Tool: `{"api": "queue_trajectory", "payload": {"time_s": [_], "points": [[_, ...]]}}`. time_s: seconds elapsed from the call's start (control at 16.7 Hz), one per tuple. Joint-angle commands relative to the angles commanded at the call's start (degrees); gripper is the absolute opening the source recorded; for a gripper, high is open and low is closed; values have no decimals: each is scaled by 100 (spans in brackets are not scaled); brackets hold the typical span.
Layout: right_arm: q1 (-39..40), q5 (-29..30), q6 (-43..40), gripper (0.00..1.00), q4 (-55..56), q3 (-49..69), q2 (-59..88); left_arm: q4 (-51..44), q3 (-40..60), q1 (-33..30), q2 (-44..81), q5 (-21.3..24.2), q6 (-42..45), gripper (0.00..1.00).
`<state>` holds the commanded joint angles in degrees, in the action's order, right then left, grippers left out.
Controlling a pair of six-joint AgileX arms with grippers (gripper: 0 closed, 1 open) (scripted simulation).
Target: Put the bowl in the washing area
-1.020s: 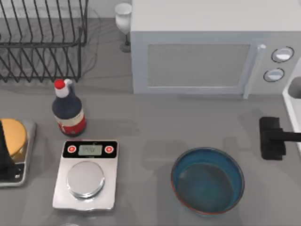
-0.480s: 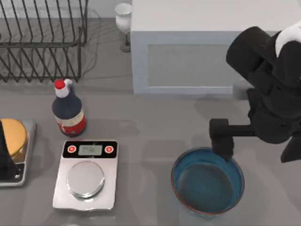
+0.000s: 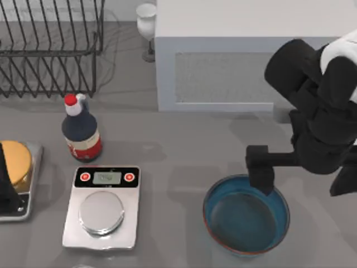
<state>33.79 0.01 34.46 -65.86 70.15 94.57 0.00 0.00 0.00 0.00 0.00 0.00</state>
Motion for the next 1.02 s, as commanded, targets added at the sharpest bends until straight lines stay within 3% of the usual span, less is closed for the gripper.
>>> {"api": "queue_trajectory", "payload": {"time_s": [0.42, 0.78, 1.02], "points": [[29, 2, 35, 100, 1837, -1168, 582, 0, 0, 0, 0, 0, 0, 100], [38, 2, 46, 100, 2072, -1359, 686, 0, 0, 0, 0, 0, 0, 100], [38, 2, 46, 70, 2072, -1359, 686, 0, 0, 0, 0, 0, 0, 100]]}}
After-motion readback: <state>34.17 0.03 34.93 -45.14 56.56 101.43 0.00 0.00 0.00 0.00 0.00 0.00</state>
